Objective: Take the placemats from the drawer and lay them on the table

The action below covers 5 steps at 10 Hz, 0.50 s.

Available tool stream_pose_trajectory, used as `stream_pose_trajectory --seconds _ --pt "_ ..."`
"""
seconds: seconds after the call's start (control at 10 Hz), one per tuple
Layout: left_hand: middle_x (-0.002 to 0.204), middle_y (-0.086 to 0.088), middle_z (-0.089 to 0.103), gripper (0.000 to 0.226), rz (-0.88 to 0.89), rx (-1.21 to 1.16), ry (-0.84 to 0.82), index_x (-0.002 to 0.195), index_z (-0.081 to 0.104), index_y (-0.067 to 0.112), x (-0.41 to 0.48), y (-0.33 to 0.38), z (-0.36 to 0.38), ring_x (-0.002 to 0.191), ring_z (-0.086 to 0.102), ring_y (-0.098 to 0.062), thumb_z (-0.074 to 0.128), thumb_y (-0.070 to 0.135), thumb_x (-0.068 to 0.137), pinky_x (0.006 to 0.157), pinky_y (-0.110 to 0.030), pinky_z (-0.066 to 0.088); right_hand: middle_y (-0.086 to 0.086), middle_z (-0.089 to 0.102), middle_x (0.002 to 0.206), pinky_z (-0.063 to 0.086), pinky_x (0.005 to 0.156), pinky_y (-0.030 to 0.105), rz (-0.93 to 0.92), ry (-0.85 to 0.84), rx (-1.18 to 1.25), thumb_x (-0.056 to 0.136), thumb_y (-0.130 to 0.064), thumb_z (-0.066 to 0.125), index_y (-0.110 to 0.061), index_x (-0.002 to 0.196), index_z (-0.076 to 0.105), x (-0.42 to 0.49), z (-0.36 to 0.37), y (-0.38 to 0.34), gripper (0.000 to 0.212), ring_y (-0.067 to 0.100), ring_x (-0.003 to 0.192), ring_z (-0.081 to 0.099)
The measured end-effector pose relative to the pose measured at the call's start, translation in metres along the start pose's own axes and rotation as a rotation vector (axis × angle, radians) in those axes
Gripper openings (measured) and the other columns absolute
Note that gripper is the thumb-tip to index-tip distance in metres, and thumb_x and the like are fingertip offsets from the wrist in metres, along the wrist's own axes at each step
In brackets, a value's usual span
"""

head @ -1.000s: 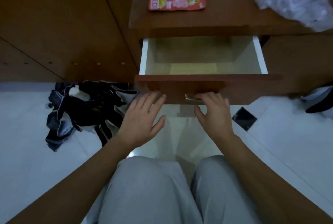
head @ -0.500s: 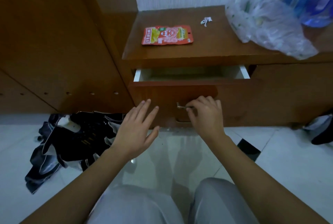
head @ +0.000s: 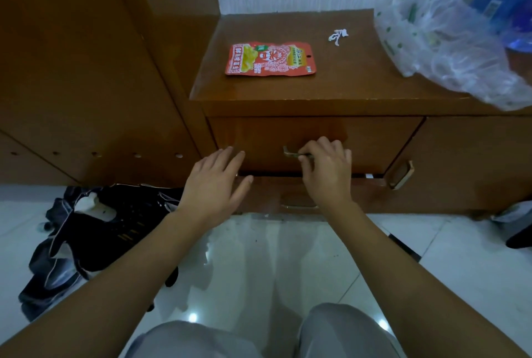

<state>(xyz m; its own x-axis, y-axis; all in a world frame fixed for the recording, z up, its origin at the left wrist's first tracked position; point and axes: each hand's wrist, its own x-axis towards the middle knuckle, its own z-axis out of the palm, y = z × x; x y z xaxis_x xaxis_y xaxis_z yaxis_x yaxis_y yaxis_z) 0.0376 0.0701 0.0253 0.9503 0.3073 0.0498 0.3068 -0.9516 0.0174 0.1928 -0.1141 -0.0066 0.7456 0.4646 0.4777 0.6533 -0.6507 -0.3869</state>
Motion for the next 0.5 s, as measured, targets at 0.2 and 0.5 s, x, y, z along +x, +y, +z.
stream_pose_trajectory --seconds 0.2,0.5 --pt "0.161 -0.005 0.032 0.072 -0.03 -0.016 -0.026 0.155 0.027 0.022 -0.007 -0.004 0.002 0.146 0.031 -0.025 0.015 0.063 0.098 0.115 -0.043 0.027 -0.004 0.06 0.094 0.032 0.077 0.035 0.022 -0.028 -0.009 0.093 -0.024 0.062 -0.023 0.101 0.068 0.001 -0.003 -0.002 0.01 0.02 0.091 0.049" --pt "0.16 -0.01 0.031 0.066 -0.11 -0.069 -0.2 0.155 0.03 0.022 -0.04 0.004 -0.057 0.146 0.029 -0.029 0.024 0.059 0.101 0.116 -0.048 0.025 0.005 0.042 0.153 0.021 0.116 0.047 0.124 -0.423 -0.075 0.097 -0.044 0.05 -0.017 0.147 0.042 -0.023 -0.061 -0.026 0.057 0.025 0.143 0.031"
